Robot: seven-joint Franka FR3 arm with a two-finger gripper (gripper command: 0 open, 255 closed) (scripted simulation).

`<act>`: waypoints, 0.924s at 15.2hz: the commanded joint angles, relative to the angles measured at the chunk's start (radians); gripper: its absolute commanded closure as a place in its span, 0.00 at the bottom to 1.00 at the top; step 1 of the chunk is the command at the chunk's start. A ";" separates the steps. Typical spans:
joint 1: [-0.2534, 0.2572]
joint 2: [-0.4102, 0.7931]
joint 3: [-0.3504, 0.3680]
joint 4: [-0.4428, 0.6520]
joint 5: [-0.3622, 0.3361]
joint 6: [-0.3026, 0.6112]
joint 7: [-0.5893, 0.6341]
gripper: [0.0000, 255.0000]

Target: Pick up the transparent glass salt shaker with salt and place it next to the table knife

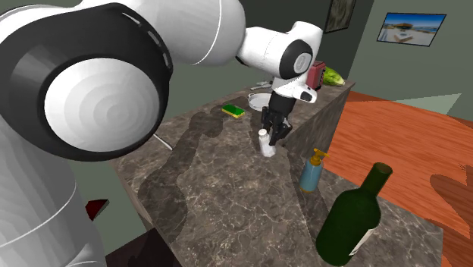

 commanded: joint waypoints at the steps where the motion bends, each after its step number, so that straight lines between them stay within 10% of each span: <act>1: 0.000 -0.001 0.000 0.029 0.000 -0.030 0.003 1.00; 14: 0.050 -0.009 0.038 0.101 0.010 -0.100 0.096 1.00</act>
